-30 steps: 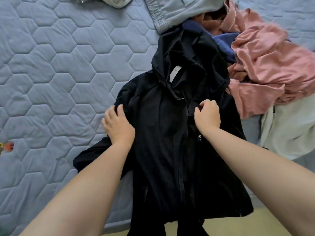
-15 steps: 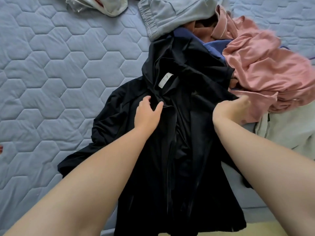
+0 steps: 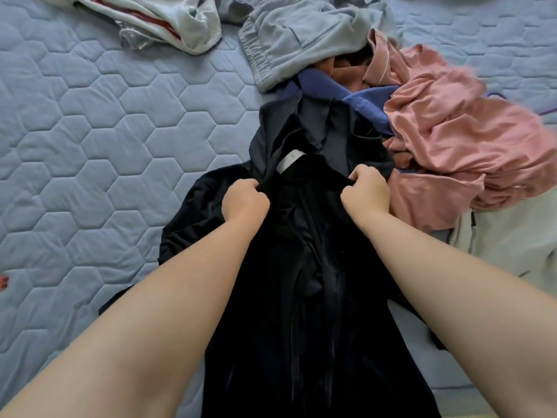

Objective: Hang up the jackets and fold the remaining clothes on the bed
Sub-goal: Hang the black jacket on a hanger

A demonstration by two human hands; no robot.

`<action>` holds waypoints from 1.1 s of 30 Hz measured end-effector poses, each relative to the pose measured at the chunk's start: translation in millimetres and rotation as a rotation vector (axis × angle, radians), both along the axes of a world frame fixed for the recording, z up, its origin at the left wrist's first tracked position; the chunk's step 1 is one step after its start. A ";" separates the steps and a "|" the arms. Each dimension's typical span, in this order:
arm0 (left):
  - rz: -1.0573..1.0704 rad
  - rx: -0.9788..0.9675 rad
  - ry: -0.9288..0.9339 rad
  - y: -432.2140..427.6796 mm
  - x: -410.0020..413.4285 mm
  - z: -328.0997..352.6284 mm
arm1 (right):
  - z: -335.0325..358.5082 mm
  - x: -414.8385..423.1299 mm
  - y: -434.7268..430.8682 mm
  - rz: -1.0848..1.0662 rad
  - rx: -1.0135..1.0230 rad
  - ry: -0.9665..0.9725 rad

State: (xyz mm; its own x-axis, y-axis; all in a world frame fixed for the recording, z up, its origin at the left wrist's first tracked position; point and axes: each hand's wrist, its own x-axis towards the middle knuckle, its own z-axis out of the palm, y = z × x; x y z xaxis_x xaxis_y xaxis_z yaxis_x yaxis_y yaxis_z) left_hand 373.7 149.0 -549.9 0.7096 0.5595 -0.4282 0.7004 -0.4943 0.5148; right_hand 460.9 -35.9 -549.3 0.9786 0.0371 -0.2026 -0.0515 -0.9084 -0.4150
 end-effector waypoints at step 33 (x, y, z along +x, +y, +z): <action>-0.047 -0.052 -0.414 -123.3 -46.7 419.0 | 458.2 -47.9 -139.2 -0.021 0.777 -0.156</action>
